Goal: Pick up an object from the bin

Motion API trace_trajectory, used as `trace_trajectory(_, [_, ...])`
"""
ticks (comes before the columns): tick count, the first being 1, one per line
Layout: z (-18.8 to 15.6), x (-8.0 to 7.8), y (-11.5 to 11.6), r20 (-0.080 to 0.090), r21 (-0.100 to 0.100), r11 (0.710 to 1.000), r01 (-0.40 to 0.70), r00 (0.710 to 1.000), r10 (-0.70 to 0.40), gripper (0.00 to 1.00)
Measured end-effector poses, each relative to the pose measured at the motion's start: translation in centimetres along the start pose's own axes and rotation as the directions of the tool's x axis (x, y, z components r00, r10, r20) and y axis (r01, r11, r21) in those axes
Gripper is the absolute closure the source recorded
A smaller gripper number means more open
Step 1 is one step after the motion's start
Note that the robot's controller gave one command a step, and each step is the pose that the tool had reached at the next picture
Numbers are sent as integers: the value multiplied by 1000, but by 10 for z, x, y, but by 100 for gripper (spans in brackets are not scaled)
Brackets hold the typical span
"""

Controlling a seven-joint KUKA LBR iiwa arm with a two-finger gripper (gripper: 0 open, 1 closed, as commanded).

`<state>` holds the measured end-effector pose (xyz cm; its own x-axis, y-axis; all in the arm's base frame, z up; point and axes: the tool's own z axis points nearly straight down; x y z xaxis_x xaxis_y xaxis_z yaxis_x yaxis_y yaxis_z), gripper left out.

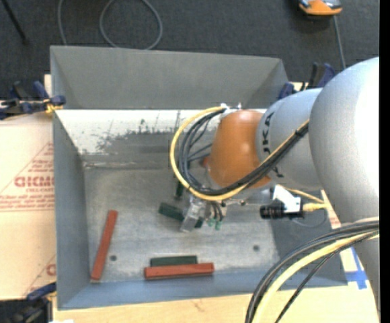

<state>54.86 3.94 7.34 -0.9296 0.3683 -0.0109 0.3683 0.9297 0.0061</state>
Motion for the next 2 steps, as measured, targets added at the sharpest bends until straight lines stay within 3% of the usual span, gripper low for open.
trace_trajectory(1, [-49, 30, 51, -6, 1, 1000, 17, 1000, -17, 100])
trace_trajectory(2, [-263, 60, 50, -1, 0, 1000, 4, 1000, -4, 100])
